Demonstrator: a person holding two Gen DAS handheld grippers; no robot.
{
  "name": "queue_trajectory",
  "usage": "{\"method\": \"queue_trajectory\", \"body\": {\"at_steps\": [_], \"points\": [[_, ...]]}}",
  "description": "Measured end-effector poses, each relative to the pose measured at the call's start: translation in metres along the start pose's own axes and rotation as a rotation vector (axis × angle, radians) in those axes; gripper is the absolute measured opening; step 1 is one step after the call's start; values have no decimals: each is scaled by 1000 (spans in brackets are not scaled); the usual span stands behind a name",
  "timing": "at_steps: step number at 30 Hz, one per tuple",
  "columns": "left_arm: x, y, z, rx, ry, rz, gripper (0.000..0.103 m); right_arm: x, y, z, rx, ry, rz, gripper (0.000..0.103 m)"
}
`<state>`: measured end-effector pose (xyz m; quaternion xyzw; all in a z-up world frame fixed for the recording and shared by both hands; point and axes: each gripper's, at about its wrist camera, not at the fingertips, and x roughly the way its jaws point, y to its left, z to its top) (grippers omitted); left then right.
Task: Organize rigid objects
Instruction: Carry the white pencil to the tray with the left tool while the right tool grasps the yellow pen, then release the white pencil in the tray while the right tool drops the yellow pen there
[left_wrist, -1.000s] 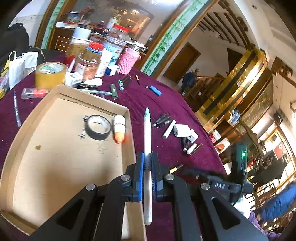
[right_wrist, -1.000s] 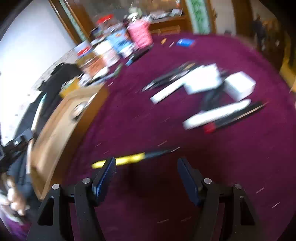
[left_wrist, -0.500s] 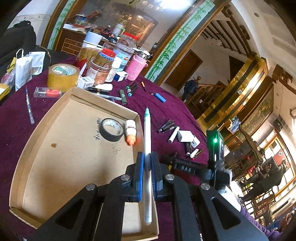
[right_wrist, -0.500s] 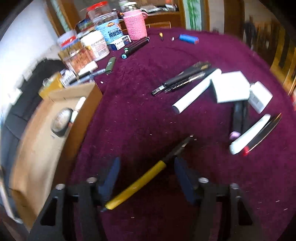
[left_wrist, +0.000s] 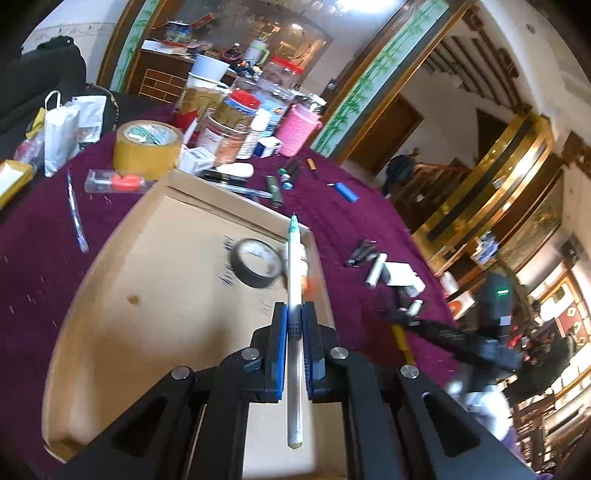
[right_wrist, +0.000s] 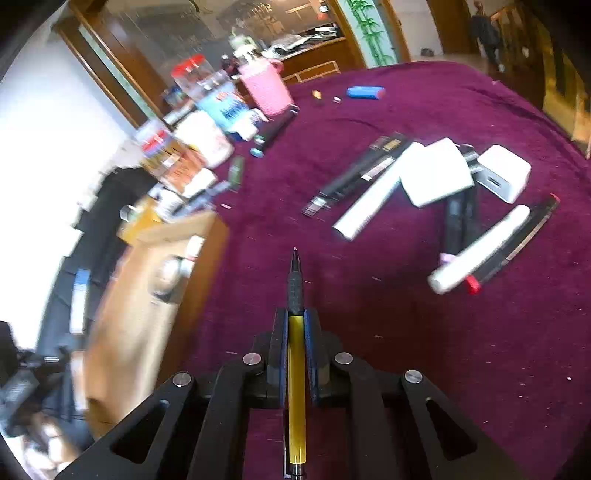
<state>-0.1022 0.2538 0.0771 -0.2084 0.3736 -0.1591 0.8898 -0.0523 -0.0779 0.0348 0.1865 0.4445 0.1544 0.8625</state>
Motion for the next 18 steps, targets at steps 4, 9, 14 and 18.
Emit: {"method": "queue_trajectory", "body": {"at_steps": [4, 9, 14, 18], "points": [[21, 9, 22, 27, 48, 72, 7, -2, 24, 12, 10, 21, 116, 10], [56, 30, 44, 1, 127, 134, 7, 28, 66, 27, 6, 107, 225, 10], [82, 48, 58, -5, 176, 199, 7, 76, 102, 35, 1, 203, 249, 10], [96, 58, 65, -19, 203, 216, 7, 110, 130, 39, -19, 255, 241, 10]]}}
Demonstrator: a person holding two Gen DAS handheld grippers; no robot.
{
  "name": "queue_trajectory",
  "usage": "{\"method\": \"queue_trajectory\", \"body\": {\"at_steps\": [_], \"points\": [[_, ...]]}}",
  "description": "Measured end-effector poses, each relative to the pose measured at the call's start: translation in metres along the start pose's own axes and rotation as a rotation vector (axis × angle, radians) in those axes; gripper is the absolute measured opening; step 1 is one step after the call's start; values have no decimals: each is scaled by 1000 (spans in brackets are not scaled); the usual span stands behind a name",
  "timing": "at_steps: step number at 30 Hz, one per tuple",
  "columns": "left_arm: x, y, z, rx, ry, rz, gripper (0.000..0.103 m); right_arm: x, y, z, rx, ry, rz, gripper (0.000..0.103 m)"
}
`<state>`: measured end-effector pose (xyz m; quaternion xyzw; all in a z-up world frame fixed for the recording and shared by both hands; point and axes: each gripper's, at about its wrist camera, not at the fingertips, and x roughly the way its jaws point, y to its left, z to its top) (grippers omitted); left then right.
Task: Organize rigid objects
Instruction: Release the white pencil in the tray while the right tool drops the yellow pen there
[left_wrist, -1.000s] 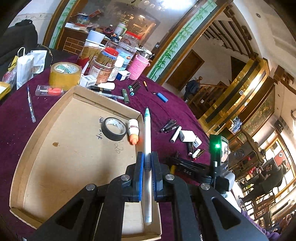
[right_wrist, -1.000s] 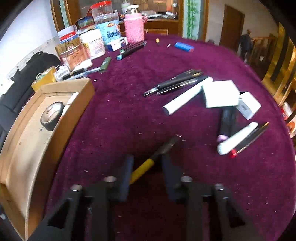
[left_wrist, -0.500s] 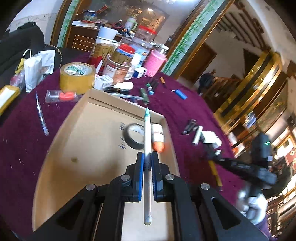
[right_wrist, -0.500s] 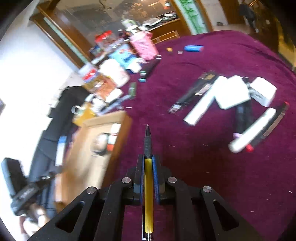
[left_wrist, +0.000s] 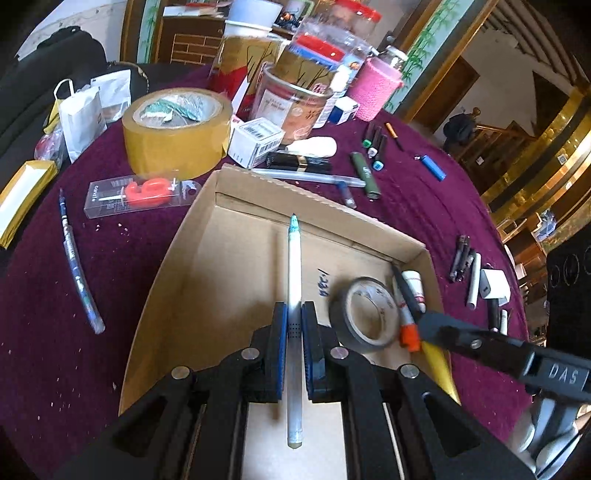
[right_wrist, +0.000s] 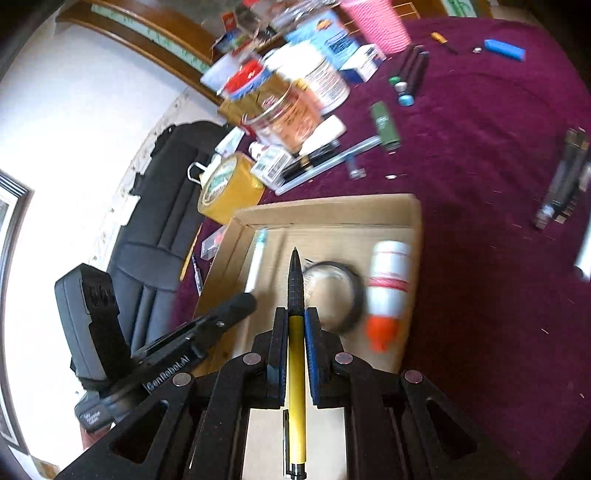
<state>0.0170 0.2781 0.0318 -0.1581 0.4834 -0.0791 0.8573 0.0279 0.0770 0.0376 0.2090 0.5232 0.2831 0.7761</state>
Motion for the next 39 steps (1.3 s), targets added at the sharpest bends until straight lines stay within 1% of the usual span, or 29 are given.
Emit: {"method": "queue_trajectory", "body": {"at_steps": [4, 8, 10, 11, 12, 14, 17, 18, 21, 23, 26, 28, 29, 30, 31, 32, 33, 34, 35, 36, 37, 38, 39], "points": [[4, 5, 4, -14, 9, -4, 7, 22, 10, 11, -8, 18, -7, 11], [-4, 12, 4, -45, -12, -30, 8, 38, 15, 19, -16, 35, -20, 11], [-11, 15, 4, -61, -32, -53, 16, 43, 15, 20, -17, 40, -30, 11], [-17, 17, 3, -72, -46, -58, 28, 46, 15, 21, -18, 42, -35, 11], [-21, 17, 3, -81, -56, -61, 44, 47, 14, 21, -16, 43, -39, 11], [-32, 18, 0, -103, -87, -75, 56, 48, 10, 21, -5, 30, -48, 11], [-47, 15, -4, -113, -119, -86, 59, 47, 10, 20, -25, 9, -67, 11], [-52, 13, -6, -113, -128, -87, 60, 43, 11, 20, -41, -5, -88, 11], [-68, 4, -14, -98, -159, -105, 63, 21, 16, 18, -99, -55, -108, 12], [-77, -4, -18, -90, -178, -136, 66, -5, 15, 14, -136, -109, -128, 18], [-85, -26, -22, -71, -195, -191, 68, -54, 3, 6, -155, -210, -158, 40], [-89, -45, -23, -46, -208, -224, 68, -84, -6, 2, -162, -285, -187, 47], [-92, -60, -25, -22, -218, -245, 68, -107, -11, -4, -181, -351, -235, 51], [-94, -69, -27, -3, -226, -251, 68, -122, -14, -8, -201, -399, -279, 54], [-97, -83, -31, 26, -241, -252, 68, -139, -17, -14, -225, -456, -335, 64], [-101, -98, -35, 63, -266, -246, 68, -156, -20, -21, -251, -528, -408, 79], [-107, -115, -41, 111, -308, -228, 68, -174, -26, -30, -268, -613, -477, 88], [-112, -127, -47, 148, -343, -213, 69, -189, -33, -38, -271, -692, -524, 103], [-118, -142, -54, 197, -394, -194, 73, -202, -44, -44, -258, -766, -556, 103], [-123, -155, -60, 236, -438, -176, 83, -215, -60, -48, -221, -808, -576, 103], [-127, -169, -66, 270, -483, -156, 88, -226, -81, -45, -160, -788, -580, 103], [-129, -180, -72, 295, -515, -142, 99, -235, -101, -41, -95, -758, -565, 103], [-128, -190, -75, 312, -525, -138, 103, -241, -119, -38, -38, -743, -553, 103]]}}
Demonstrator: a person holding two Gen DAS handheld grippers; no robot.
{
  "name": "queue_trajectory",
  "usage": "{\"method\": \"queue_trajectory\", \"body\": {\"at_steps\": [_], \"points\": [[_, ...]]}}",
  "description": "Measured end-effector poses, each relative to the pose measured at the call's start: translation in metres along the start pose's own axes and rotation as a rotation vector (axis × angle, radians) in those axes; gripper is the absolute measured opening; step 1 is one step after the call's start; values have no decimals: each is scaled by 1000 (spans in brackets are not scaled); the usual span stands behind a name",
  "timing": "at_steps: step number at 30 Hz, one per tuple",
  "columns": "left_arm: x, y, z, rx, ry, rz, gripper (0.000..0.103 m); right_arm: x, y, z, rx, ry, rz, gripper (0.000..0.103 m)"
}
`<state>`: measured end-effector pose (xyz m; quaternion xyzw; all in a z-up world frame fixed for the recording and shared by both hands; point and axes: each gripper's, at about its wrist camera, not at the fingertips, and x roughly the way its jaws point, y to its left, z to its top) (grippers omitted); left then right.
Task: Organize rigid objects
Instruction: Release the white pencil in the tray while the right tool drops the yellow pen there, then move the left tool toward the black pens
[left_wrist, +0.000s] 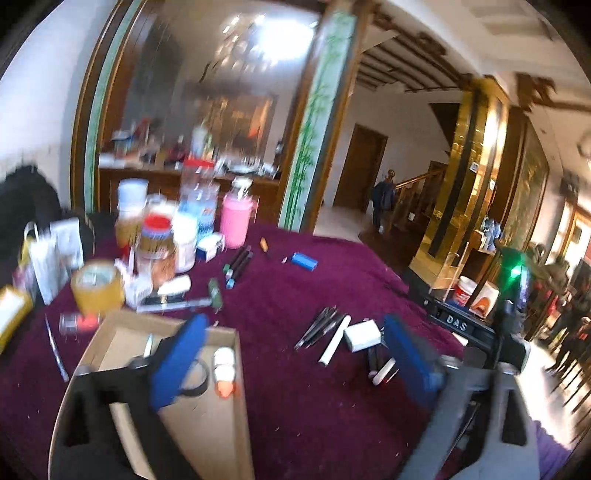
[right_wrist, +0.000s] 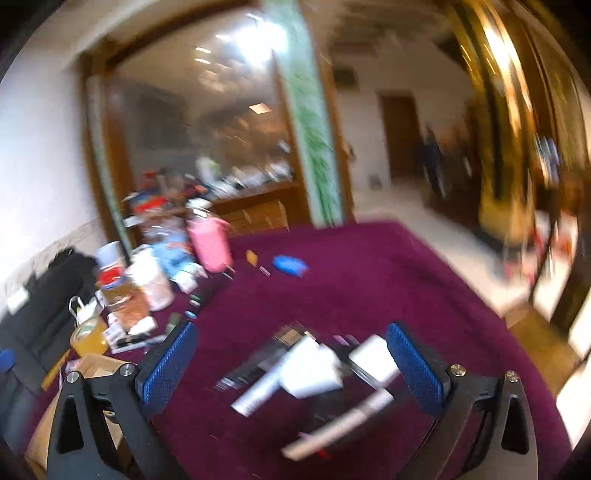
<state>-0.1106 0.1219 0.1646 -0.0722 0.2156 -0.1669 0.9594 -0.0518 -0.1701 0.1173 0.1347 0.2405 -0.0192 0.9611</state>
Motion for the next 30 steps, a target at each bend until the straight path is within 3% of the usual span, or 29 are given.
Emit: {"method": "queue_trajectory", "body": {"at_steps": [2, 5, 7, 12, 15, 18, 24, 30], "points": [[13, -18, 0, 4, 44, -42, 103, 9, -37, 2, 88, 26, -39, 103], [45, -36, -7, -30, 174, -100, 103, 21, -83, 9, 133, 27, -130, 103], [65, -47, -15, -31, 242, -90, 103, 28, -108, 13, 156, 10, -188, 103], [96, -69, -30, -23, 355, -104, 103, 49, -142, 11, 161, -1, -224, 102], [117, -79, -30, 25, 386, -79, 103, 57, -154, -3, 178, 1, -263, 101], [148, -82, -28, 62, 423, -48, 103, 53, -168, 0, 244, 8, -200, 99], [222, -76, -25, 60, 494, -34, 103, 59, -161, -1, 204, 39, -187, 99], [281, -71, -27, 122, 511, 43, 103, 65, -162, -6, 194, 59, -205, 99]]}}
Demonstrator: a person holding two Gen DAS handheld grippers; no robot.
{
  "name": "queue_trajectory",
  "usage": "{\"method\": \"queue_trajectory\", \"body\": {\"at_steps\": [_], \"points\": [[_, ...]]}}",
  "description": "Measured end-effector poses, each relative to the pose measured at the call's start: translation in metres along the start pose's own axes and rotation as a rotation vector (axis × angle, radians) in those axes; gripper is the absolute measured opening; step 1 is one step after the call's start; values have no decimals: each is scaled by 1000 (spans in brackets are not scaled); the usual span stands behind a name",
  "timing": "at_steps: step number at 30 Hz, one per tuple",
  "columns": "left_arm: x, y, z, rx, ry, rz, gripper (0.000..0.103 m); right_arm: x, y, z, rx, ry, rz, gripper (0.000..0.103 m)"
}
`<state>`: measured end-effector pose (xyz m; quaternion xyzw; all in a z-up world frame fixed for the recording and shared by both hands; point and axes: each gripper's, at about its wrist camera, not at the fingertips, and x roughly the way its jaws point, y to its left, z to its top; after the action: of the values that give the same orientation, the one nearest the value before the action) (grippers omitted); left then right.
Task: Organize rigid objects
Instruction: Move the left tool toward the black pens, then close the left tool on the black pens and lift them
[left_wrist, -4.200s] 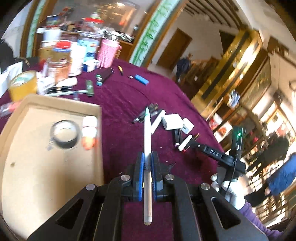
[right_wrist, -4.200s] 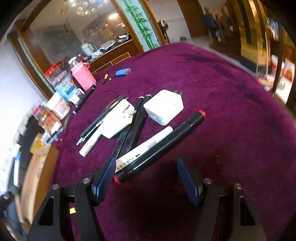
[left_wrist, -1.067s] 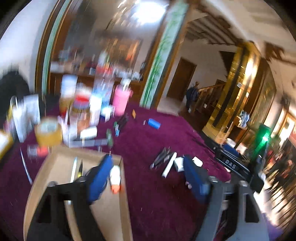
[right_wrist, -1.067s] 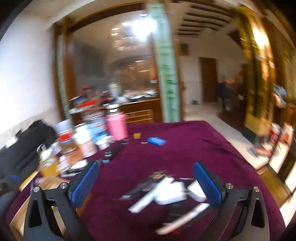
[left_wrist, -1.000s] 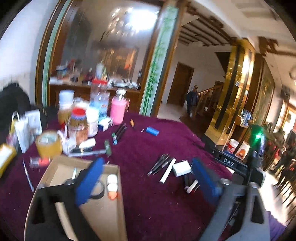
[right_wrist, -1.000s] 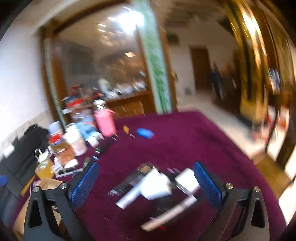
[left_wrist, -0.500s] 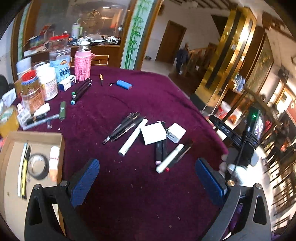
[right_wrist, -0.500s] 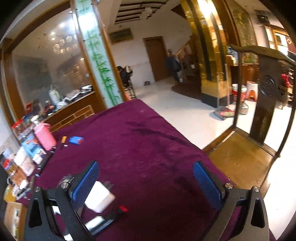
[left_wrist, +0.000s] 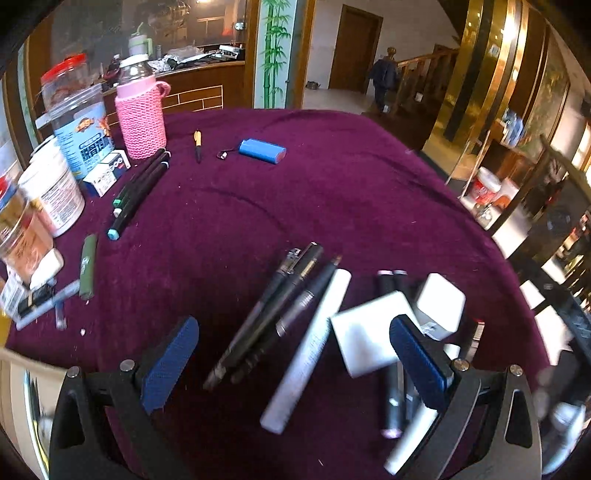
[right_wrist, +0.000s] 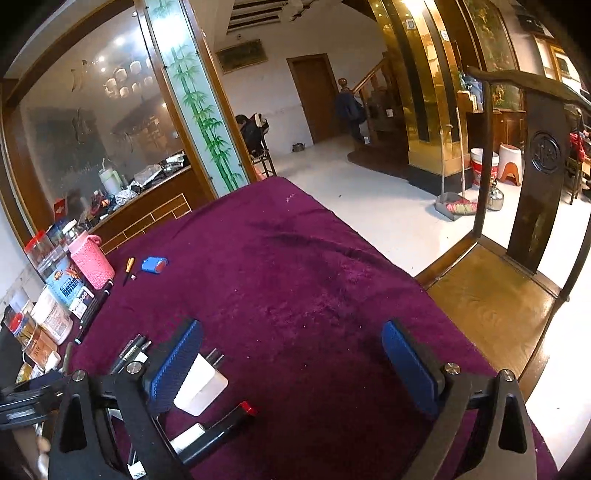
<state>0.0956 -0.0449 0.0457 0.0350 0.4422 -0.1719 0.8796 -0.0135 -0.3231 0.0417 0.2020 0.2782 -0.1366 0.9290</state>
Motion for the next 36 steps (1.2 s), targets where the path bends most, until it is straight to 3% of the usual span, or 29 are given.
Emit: {"method": "queue_trajectory", "body": {"at_steps": [3, 7, 11, 13, 14, 15, 16, 18, 26, 30, 33, 36], "points": [[16, 3, 8, -9, 18, 4, 103, 4, 1, -1, -6, 23, 3, 99], [34, 15, 28, -69, -16, 95, 103, 6, 7, -4, -41, 29, -5, 99], [69, 12, 31, 15, 129, 136, 98, 6, 10, -6, -65, 24, -28, 99], [61, 7, 23, 48, 114, 68, 75, 8, 10, -7, -69, 32, -33, 99], [58, 3, 17, 60, 135, 27, 52, 9, 10, -7, -68, 36, -32, 99], [55, -1, 12, 76, 150, 17, 38, 10, 10, -7, -70, 43, -28, 99], [51, -9, 6, 124, 149, 56, 35, 10, 10, -7, -73, 45, -27, 99], [39, -18, -10, 165, 141, 41, 20, 11, 11, -8, -83, 52, -30, 99], [-14, -17, -67, 140, 223, -75, 19, 16, 8, -9, -71, 91, -23, 99], [-35, -10, -83, 52, 240, -178, 21, 17, 9, -11, -81, 99, -22, 99], [-42, 3, -78, 8, 185, -156, 24, 18, 10, -12, -84, 106, -26, 99], [-34, 13, -75, -13, 192, -125, 24, 21, 10, -12, -85, 114, -33, 99]]}}
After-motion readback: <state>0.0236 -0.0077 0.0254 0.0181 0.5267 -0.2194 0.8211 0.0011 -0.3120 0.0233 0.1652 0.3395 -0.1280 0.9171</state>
